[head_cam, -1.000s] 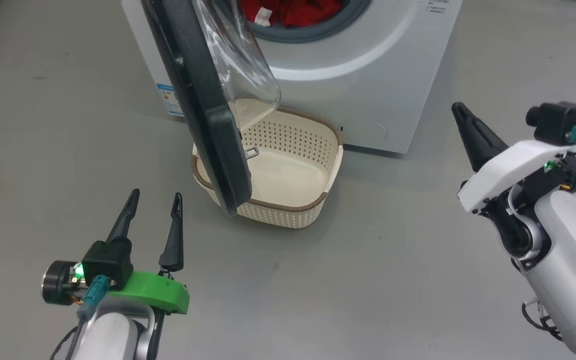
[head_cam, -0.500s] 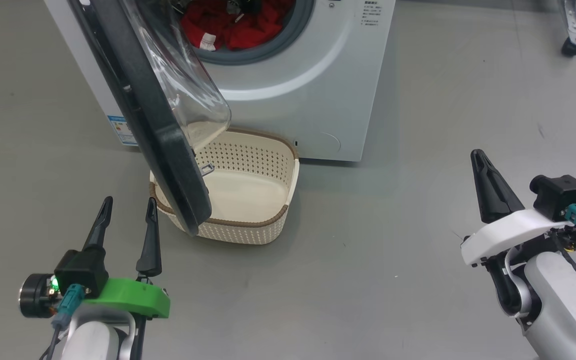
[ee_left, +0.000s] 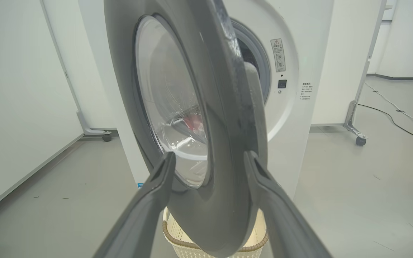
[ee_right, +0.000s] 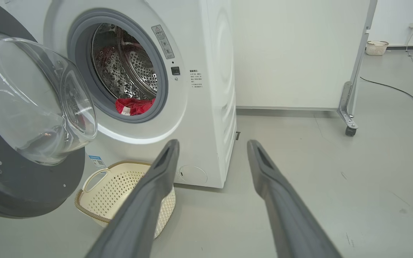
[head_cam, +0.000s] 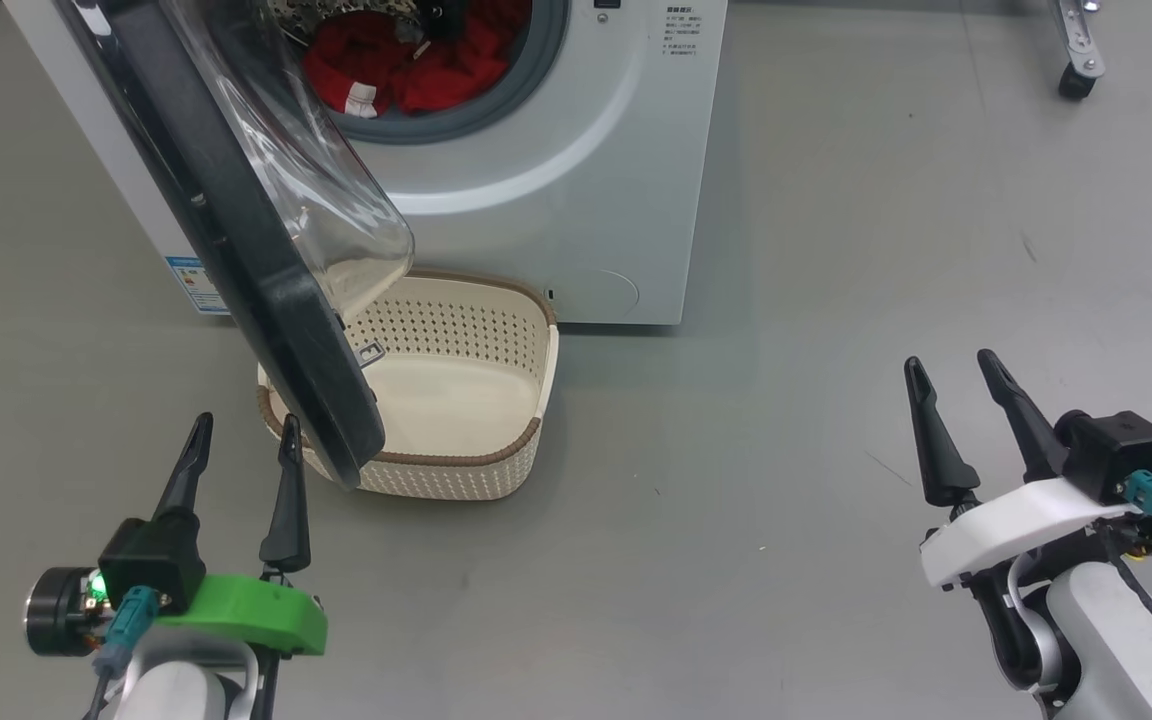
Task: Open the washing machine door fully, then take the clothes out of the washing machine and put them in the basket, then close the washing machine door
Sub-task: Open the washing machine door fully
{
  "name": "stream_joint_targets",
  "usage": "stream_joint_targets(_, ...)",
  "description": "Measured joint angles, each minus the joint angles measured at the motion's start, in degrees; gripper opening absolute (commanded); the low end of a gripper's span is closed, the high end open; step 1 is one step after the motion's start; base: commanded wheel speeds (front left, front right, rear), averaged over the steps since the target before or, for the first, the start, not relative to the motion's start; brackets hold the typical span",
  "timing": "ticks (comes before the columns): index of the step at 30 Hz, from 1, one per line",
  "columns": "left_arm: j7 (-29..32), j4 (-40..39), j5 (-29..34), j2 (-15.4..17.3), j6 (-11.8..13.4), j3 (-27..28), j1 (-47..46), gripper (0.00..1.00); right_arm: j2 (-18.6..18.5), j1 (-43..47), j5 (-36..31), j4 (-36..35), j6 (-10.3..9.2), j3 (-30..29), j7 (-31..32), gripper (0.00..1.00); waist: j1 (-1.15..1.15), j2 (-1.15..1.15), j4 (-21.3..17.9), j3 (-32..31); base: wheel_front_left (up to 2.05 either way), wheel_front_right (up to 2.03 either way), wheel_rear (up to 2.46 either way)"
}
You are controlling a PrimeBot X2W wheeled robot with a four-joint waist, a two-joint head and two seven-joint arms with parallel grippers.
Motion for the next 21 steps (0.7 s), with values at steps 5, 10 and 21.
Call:
stream_joint_targets(5, 0.0, 0.14, 0.07, -0.03, -0.41, -0.01, 0.35, 1.0, 1.53, 1.8, -1.14, -2.63, -0.19, -2.75, 0.0, 1.0, 0.0, 0.0, -0.24, 0.06, 0.0, 0.0, 0.0)
stream_joint_targets(10, 0.0, 0.14, 0.08, -0.1, -0.64, 0.09, 0.35, 1.0, 2.14, 2.44, -3.16, -4.67, -0.2, -4.35, 0.0, 1.0, 0.0, 0.0, -0.36, 0.22, 0.0, 0.0, 0.0)
stream_joint_targets(21, 0.0, 0.15, 0.36, -0.3, -1.1, 0.87, 0.35, 1.0, 3.12, 5.05, -4.85, -7.3, -0.6, -7.62, 0.0, 1.0, 0.0, 0.0, -0.1, 0.29, 0.0, 0.0, 0.0)
